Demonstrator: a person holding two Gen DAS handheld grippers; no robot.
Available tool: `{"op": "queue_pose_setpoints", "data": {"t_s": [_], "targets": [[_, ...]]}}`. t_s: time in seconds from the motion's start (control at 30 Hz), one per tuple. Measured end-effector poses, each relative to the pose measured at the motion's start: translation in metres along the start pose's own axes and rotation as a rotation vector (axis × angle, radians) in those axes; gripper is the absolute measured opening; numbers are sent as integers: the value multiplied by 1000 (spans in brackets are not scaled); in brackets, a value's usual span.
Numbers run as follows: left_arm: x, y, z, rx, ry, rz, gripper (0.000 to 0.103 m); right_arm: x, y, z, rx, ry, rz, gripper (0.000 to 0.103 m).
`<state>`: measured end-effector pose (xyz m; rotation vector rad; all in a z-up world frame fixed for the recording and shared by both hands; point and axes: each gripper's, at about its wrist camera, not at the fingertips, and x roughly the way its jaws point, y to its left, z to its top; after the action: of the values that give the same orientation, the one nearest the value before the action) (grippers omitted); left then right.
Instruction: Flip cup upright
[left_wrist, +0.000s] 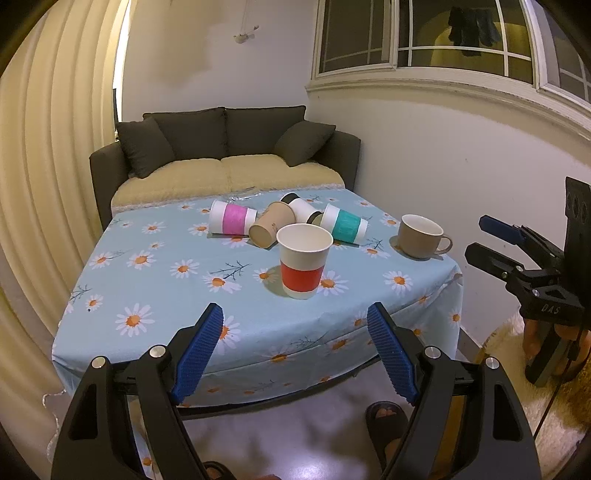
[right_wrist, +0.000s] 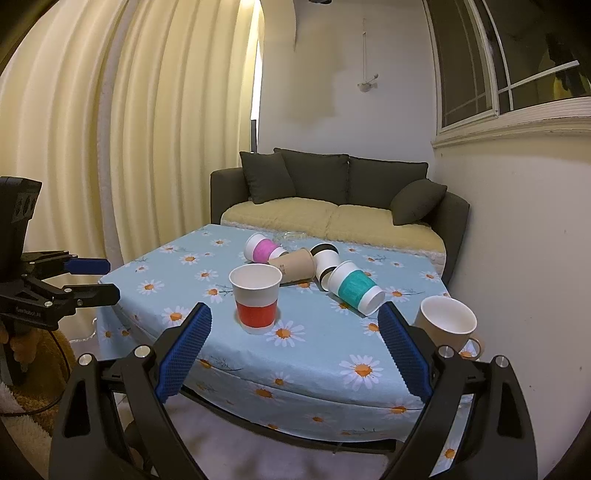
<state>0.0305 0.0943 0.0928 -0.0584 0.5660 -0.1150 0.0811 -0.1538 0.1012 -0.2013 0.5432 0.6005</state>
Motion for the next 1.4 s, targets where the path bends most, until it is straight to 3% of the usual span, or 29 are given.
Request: {"op": "queue_pose_setpoints", "data": {"t_s": [0.37,0.5,1.4], "targets": [[-2,1,0,-14,-16,15,79,-1,5,-1,-12,-3,-2,90],[-2,1,0,-14,-17,16,84,-2,5,-1,-13,-4,-3,91],[-1,2,-1,-18,-7,23,84,0,7,-2,-20,10,-8,92]]}}
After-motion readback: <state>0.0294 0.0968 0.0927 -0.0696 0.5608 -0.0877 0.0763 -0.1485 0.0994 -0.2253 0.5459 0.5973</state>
